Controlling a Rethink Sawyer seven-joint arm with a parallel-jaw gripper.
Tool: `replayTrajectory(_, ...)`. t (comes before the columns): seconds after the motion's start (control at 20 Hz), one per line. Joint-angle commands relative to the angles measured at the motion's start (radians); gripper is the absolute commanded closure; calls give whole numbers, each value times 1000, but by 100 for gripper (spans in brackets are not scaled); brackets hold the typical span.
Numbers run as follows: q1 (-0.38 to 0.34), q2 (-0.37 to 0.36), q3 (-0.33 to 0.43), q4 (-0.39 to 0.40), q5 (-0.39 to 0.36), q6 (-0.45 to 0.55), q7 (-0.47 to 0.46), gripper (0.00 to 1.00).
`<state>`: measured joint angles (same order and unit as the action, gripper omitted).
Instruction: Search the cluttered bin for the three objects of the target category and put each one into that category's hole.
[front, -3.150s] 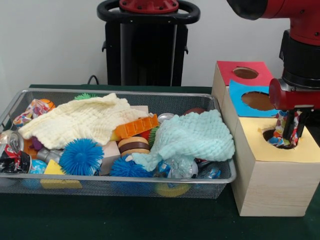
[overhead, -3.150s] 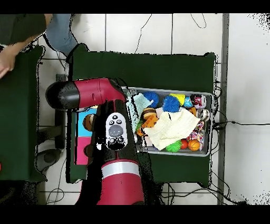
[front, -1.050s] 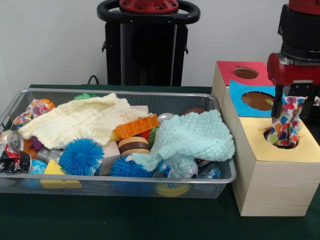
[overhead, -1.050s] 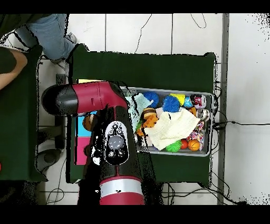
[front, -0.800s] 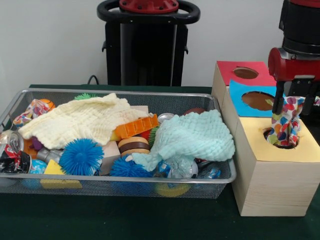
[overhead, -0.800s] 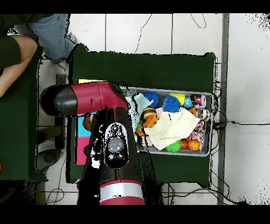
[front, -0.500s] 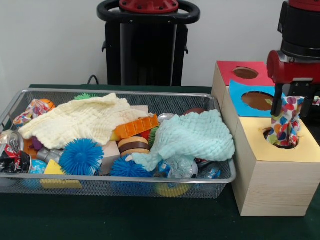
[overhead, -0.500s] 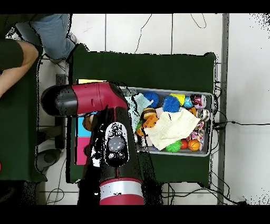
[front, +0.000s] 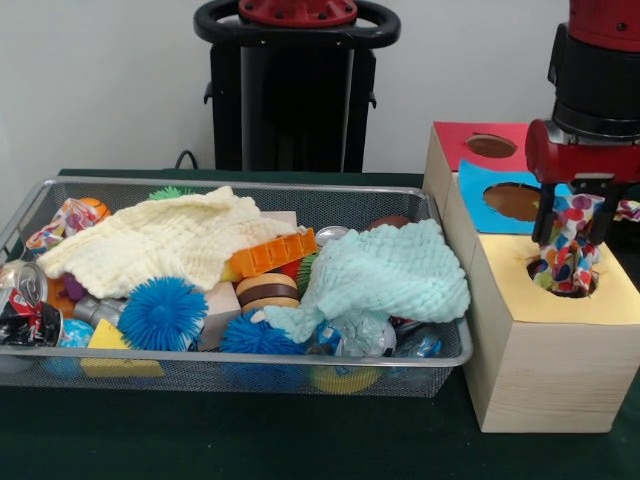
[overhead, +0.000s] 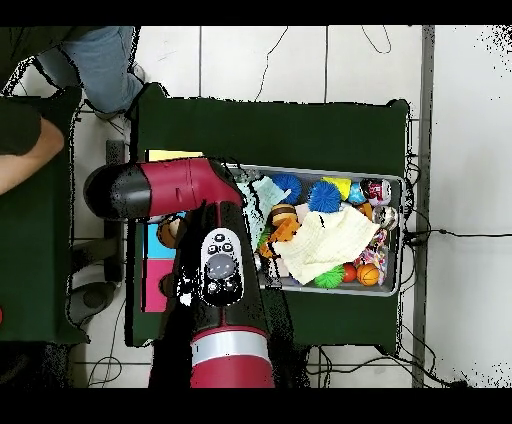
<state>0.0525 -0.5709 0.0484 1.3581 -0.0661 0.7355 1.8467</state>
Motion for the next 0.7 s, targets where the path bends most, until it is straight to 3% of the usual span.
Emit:
replayTrajectory(0.05,-19,24,61,54,-2,18,54,0)
replayTrajectory(0.7,-22,15,64,76,-1,7,52,0)
